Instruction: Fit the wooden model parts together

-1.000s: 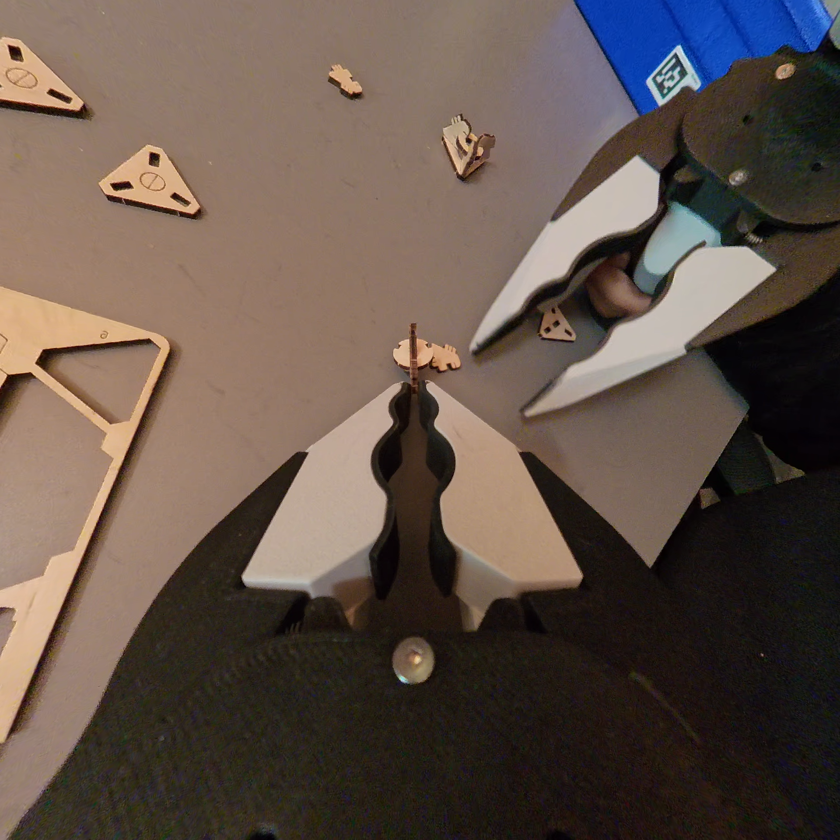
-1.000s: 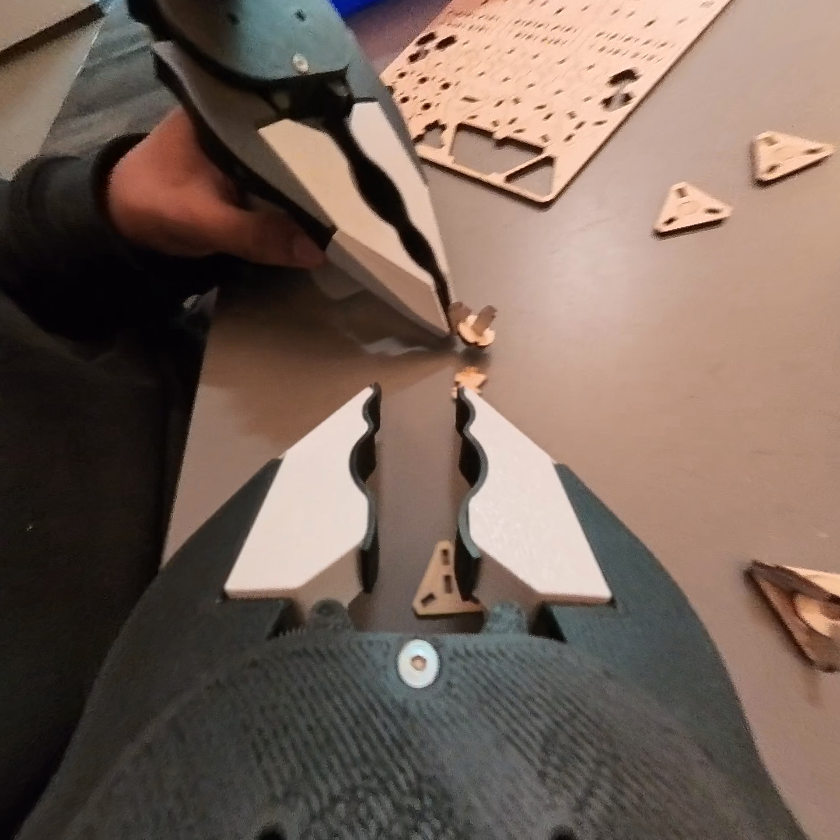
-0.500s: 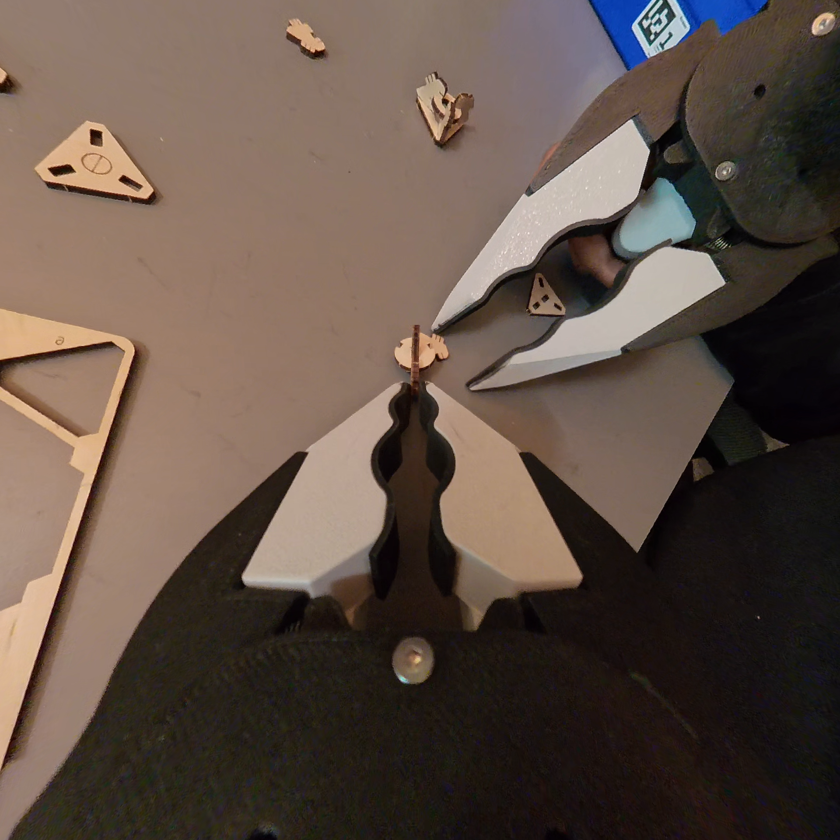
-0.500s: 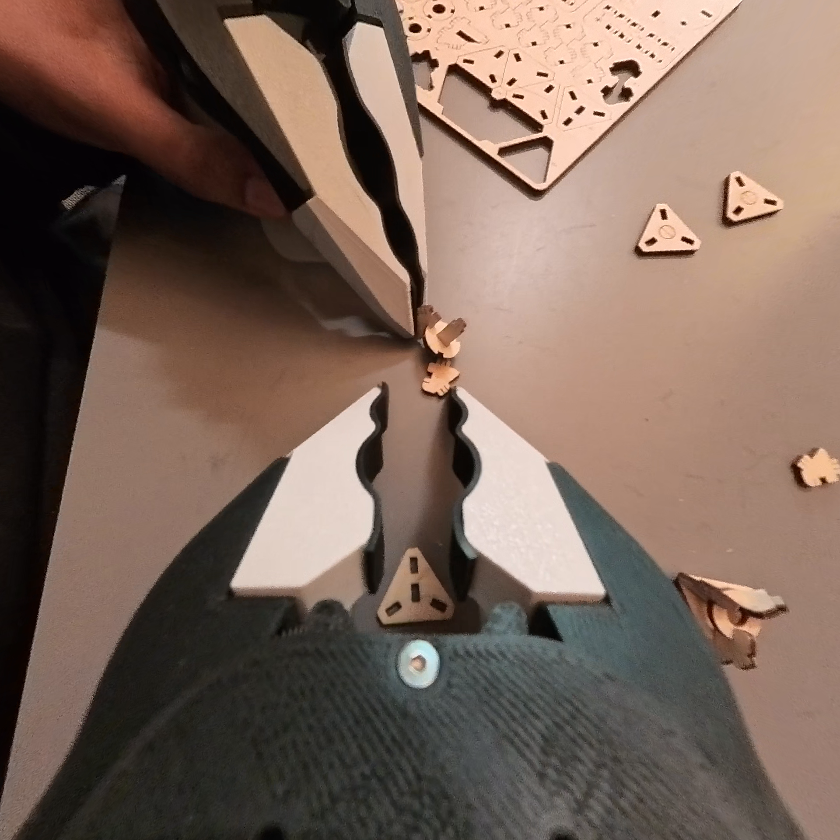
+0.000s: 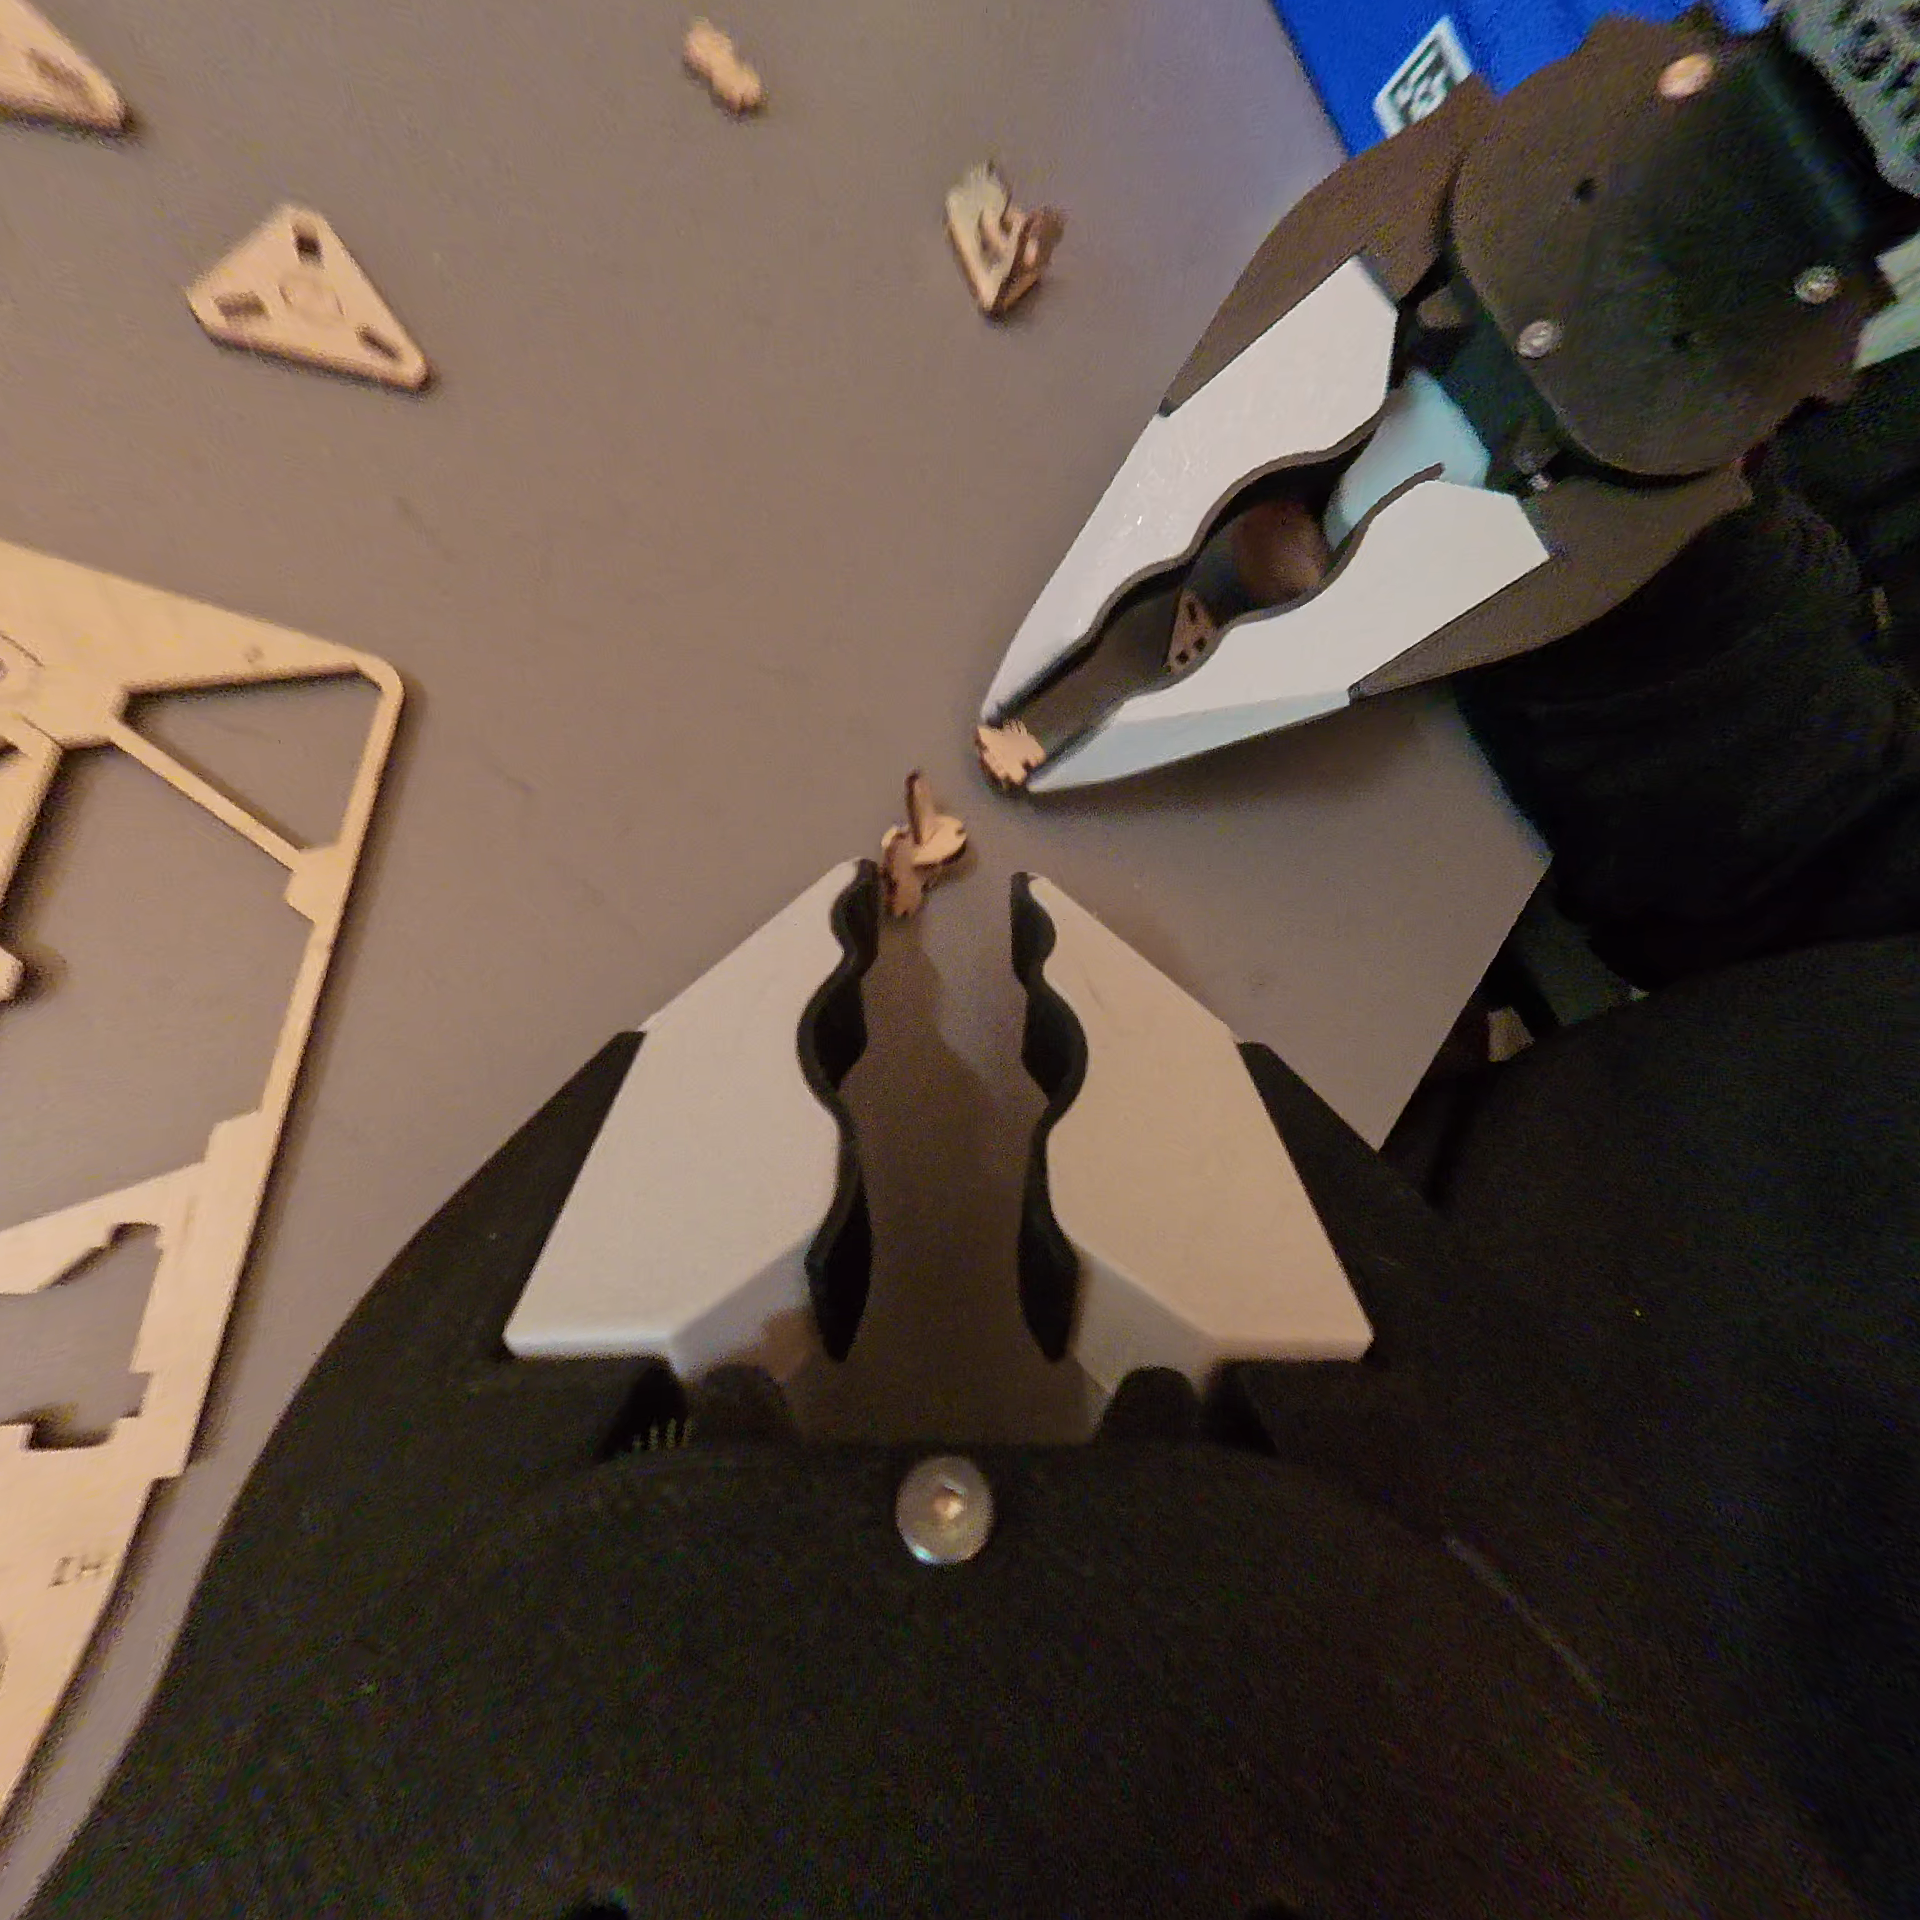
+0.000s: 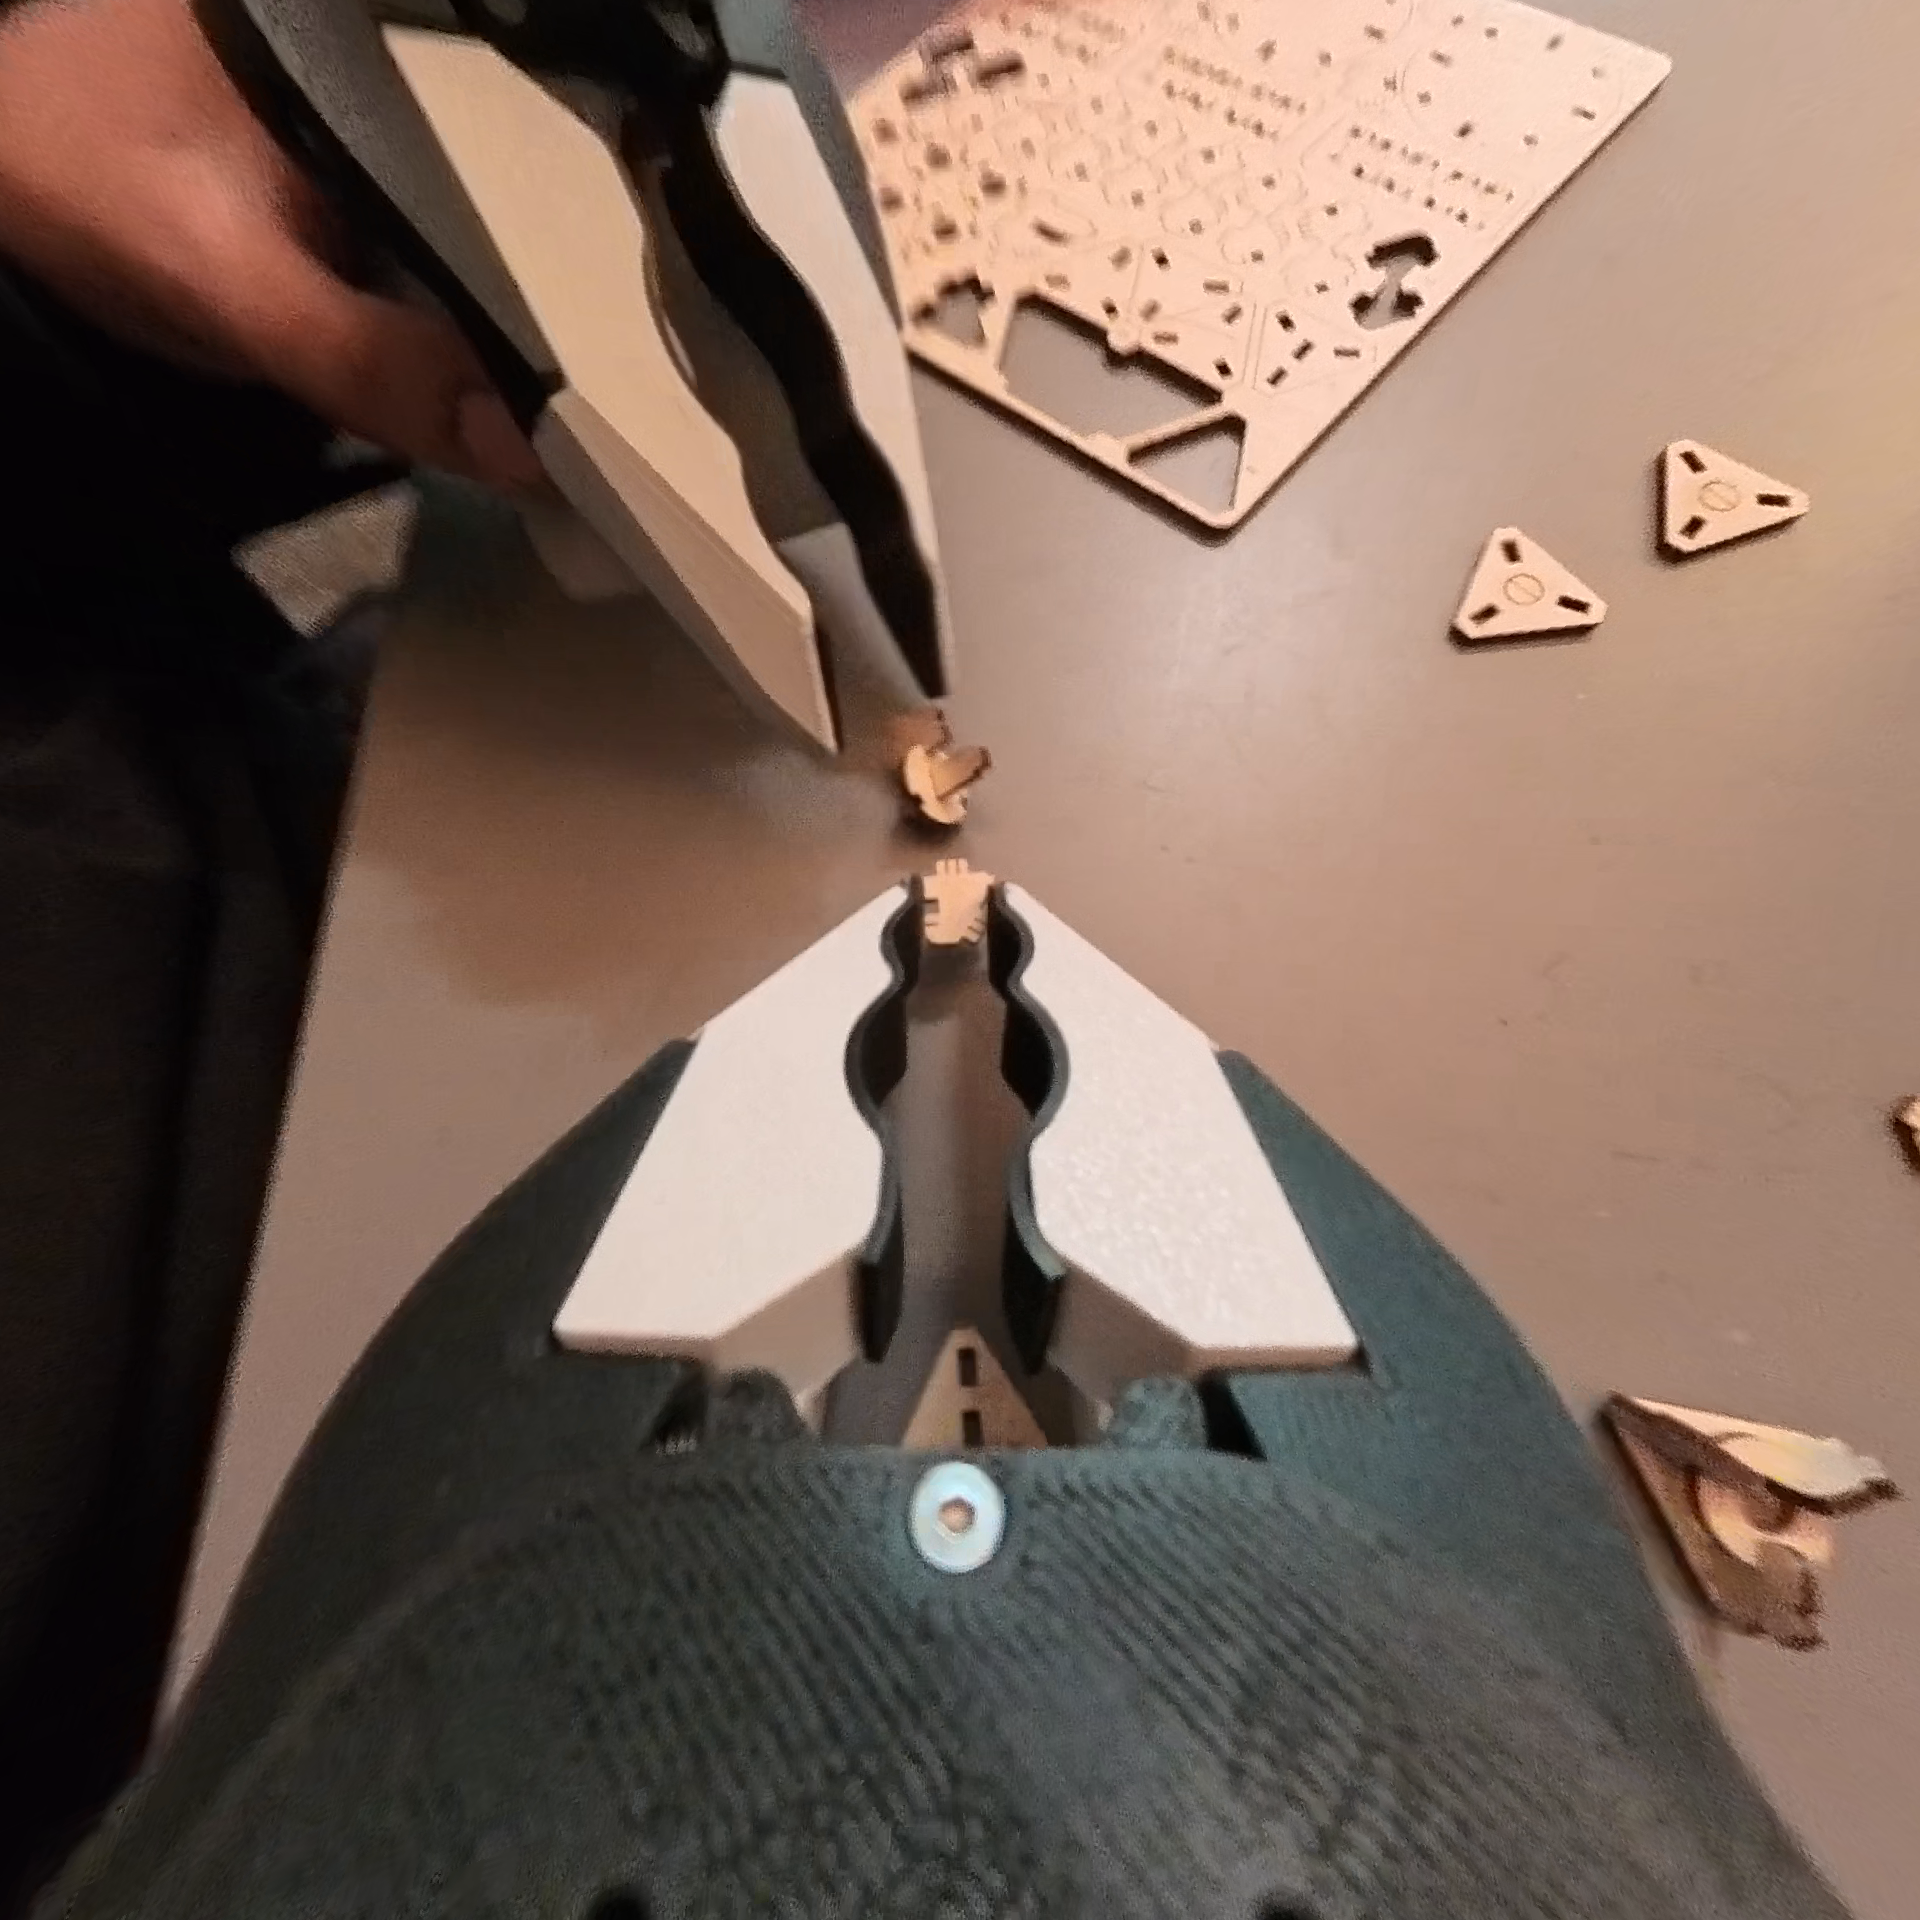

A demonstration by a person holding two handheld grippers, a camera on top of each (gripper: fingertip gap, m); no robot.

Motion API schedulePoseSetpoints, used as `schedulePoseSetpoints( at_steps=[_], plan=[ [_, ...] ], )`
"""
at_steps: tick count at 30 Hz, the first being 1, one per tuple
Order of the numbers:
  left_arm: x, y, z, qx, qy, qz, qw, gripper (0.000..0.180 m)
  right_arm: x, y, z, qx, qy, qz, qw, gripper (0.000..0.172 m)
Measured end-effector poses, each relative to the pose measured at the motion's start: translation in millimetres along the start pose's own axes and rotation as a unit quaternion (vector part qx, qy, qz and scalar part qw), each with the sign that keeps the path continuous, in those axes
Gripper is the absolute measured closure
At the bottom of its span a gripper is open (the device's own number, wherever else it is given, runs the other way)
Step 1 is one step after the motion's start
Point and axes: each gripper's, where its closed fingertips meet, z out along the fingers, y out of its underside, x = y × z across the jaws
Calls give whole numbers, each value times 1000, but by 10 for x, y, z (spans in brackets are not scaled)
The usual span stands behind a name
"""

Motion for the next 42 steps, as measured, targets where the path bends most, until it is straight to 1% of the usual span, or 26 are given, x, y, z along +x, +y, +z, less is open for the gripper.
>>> schedulePoseSetpoints(
  at_steps=[2, 5, 7, 9, 11, 12, 14, 19, 24, 26, 27, 28, 30, 32, 33, 35, 36, 37, 39, 42],
  plan=[
    [90, -132, -68, 35, -1, 50, 998, 147, -103, -123, -81, 41, -49, 35, 997, 161],
    [350, -262, -119, 79, 11, 156, 985, 146, -256, -330, -232, 104, -136, 103, 980, 161],
    [482, -261, -97, 86, 0, 230, 969, 151, -326, -405, -313, 126, -188, 148, 963, 161],
    [527, -232, -60, 84, -35, 302, 949, 158, -375, -453, -384, 143, -235, 185, 943, 162],
    [564, -236, -47, 93, -67, 357, 927, 168, -378, -475, -434, 154, -261, 209, 930, 162],
    [570, -254, -49, 101, -81, 372, 919, 171, -385, -472, -448, 154, -269, 212, 927, 162],
    [575, -263, -54, 107, -91, 386, 912, 174, -398, -467, -461, 152, -275, 215, 925, 162],
    [648, -283, -104, 131, -77, 402, 903, 173, -432, -437, -452, 140, -286, 224, 921, 162],
    [615, -222, -88, 111, -83, 416, 899, 179, -450, -426, -422, 135, -294, 235, 916, 162],
    [602, -235, -105, 115, -84, 410, 901, 180, -429, -449, -418, 144, -290, 241, 915, 162],
    [585, -254, -115, 118, -83, 397, 906, 180, -389, -473, -417, 154, -280, 244, 915, 160],
    [568, -279, -126, 125, -79, 378, 914, 180, -313, -495, -411, 167, -258, 244, 919, 153],
    [554, -366, -179, 155, -54, 318, 934, 180, -127, -542, -428, 201, -198, 226, 932, 134],
    [570, -453, -254, 195, -1, 244, 950, 180, -56, -626, -530, 241, -166, 188, 938, 140],
    [600, -504, -311, 221, 37, 202, 953, 180, -49, -678, -593, 262, -154, 165, 938, 141],
    [659, -577, -410, 257, 125, 117, 951, 180, -81, -778, -709, 304, -133, 115, 936, 147],
    [674, -596, -437, 266, 157, 88, 947, 180, -127, -818, -754, 320, -130, 92, 934, 150],
    [687, -606, -451, 273, 179, 69, 943, 180, -169, -846, -780, 331, -126, 73, 932, 154],
    [720, -615, -450, 277, 199, 51, 939, 180, -251, -879, -792, 341, -124, 48, 931, 159],
    [794, -636, -442, 285, 218, 38, 933, 180, -305, -899, -764, 343, -126, 43, 930, 163]
  ],
)
